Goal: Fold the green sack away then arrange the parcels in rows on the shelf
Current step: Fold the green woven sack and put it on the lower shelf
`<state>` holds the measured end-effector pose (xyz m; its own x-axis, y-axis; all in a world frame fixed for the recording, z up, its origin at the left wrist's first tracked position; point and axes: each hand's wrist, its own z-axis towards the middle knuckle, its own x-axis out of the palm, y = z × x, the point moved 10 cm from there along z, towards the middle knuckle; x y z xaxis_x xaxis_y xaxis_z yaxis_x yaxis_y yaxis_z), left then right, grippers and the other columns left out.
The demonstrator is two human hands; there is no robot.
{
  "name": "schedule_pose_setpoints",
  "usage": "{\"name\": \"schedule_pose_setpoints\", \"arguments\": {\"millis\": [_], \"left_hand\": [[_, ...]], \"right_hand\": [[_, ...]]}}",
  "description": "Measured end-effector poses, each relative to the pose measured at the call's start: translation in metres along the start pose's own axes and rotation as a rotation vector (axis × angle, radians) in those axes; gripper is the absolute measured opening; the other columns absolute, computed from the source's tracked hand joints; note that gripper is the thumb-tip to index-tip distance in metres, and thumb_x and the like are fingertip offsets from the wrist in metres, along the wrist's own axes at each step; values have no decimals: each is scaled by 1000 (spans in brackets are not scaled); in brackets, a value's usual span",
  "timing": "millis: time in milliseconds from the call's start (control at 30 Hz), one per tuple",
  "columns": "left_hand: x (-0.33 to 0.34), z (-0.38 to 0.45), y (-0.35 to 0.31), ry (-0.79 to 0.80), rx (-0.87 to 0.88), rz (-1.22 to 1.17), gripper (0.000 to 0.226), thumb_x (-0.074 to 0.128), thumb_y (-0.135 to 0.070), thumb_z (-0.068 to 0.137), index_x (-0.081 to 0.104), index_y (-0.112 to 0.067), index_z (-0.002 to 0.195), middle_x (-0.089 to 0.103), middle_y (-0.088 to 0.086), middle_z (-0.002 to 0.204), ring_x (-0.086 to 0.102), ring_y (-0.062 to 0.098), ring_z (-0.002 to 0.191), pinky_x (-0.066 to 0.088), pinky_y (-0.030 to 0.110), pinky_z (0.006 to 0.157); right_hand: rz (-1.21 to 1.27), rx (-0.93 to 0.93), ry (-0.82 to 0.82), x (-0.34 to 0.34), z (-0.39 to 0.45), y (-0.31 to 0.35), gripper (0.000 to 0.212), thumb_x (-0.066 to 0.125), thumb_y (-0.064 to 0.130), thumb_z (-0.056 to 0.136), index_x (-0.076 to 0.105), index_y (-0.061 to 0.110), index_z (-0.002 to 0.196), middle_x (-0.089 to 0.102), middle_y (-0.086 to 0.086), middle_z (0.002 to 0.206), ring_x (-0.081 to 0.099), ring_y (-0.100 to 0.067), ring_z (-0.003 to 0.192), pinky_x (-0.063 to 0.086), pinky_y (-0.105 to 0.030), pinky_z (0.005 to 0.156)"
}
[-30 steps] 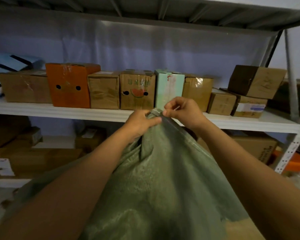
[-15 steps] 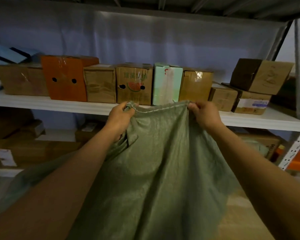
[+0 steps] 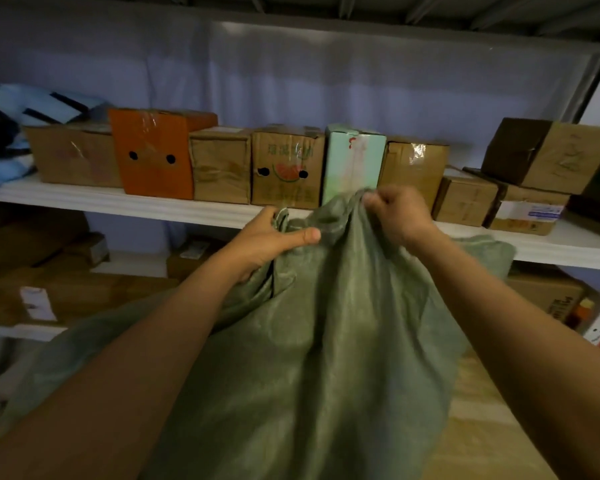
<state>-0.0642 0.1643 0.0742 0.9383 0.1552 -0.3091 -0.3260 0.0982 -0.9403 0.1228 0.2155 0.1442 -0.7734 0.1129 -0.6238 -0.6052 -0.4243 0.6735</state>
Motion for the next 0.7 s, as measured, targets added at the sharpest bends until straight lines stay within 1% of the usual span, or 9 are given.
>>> {"name": "schedule_pose_setpoints", "arguments": {"millis": [67,167,200,267,333,433,533,600,700], "left_hand": [[0,-2,12,24,-28,33,116,74,-66,39,38,-18,138,54,3,132,53,21,118,43,40,105],[-9,3,14,17,-27,-3,132,75,-78,28,35,-21,140,51,5,138,51,24,122,42,43,105],[-14,8,10,7,-19,-18,130,75,-79,30,35,-21,140,50,5,138,51,24,123,42,43,105],[-15,13,-5,9,20,-9,110,75,-69,52,34,-19,141,49,4,139,49,23,123,41,38,105],[-14,15,-9,6,39,21,101,74,-64,61,31,-19,141,46,4,140,47,23,125,40,38,105],[-5,9,1,52,-1,13,130,73,-83,33,30,-26,142,43,5,144,45,25,129,39,44,108],[11,10,-1,123,12,-38,140,72,-84,20,32,-26,141,45,4,143,45,24,129,38,45,109],[23,10,-18,153,71,-95,130,80,-75,22,42,-22,133,54,4,134,52,21,122,42,43,106],[44,5,-35,221,160,-152,70,88,-43,46,65,-22,110,70,4,112,65,19,108,47,42,102]], "right_hand": [[-218,40,135,12,-2,-8,28,50,30,96,66,8,90,61,-7,79,58,-25,80,48,-35,74],[-154,18,-14,-17,4,5,29,51,29,96,67,5,93,61,-7,80,58,-25,82,50,-43,84],[-82,-5,-91,-26,5,15,27,52,29,95,67,7,91,61,-6,79,58,-25,81,52,-44,85],[29,-37,-183,-29,3,29,24,54,29,95,65,13,81,61,-3,76,60,-24,80,53,-45,83],[11,-19,-115,-9,0,32,23,56,29,93,62,19,73,60,0,71,60,-23,75,54,-42,79],[-108,52,62,21,-10,24,22,60,27,91,61,20,70,60,0,69,61,-20,70,55,-40,76],[-58,41,47,18,-11,34,23,63,26,89,61,18,67,63,-5,71,61,-21,68,55,-39,74],[-45,-39,26,19,-11,53,25,66,25,87,65,8,69,65,-15,72,57,-19,64,53,-39,70],[17,-106,38,27,-15,65,24,67,22,86,69,-1,80,65,-14,73,54,-19,66,53,-40,72]]}}
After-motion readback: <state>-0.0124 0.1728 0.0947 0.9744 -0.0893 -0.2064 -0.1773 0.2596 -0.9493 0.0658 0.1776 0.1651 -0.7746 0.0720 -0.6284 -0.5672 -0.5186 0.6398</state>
